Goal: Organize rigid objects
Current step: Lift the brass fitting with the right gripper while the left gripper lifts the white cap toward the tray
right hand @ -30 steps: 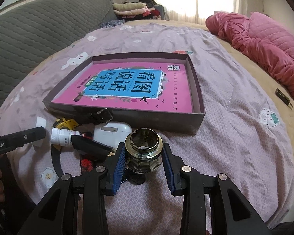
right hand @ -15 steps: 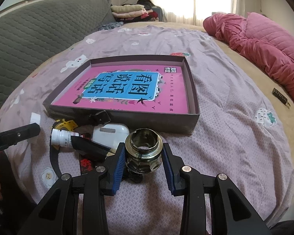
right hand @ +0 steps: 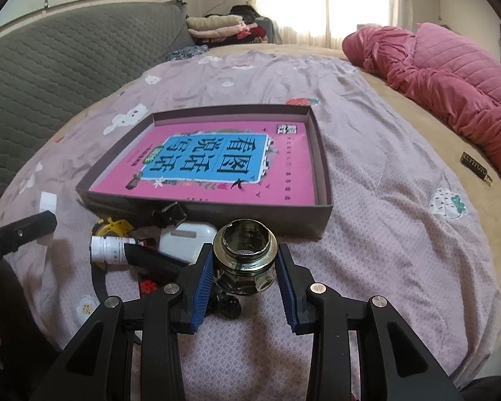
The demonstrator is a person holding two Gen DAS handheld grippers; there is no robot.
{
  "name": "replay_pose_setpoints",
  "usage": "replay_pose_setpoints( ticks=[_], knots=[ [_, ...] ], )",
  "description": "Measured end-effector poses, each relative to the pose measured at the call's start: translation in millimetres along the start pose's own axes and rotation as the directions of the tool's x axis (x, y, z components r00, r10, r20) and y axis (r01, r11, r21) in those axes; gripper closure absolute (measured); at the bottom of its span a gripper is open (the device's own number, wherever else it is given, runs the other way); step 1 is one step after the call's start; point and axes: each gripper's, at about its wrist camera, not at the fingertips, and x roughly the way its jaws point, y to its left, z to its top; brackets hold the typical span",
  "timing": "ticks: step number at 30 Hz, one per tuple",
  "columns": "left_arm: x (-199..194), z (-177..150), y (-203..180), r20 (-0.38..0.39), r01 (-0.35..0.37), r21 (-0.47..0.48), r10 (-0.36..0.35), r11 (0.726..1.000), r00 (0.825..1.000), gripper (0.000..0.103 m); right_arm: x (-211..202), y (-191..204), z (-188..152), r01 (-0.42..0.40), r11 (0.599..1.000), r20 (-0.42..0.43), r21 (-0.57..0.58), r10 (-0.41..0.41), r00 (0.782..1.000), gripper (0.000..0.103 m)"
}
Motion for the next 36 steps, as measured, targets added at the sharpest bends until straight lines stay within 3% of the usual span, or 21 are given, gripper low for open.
replay_pose_setpoints(
  ticks=[14, 36],
  knots=[
    [10.4, 14.5, 3.8, 0.047, -0.036, 0.027, 0.035, 0.999, 0.998, 0.053, -5.2, -8.6, 16.6, 0.007, 0.999, 0.048, 0.048, -0.009, 0.999, 0.066],
    [51.8, 48.7, 0.2, 0.081, -0.062, 0.077, 0.056, 0.995, 0.995, 0.053, 2.2, -10.2, 39.6, 0.036, 0.999, 0.104, 0.031, -0.039, 0.994, 0.066]
  ],
)
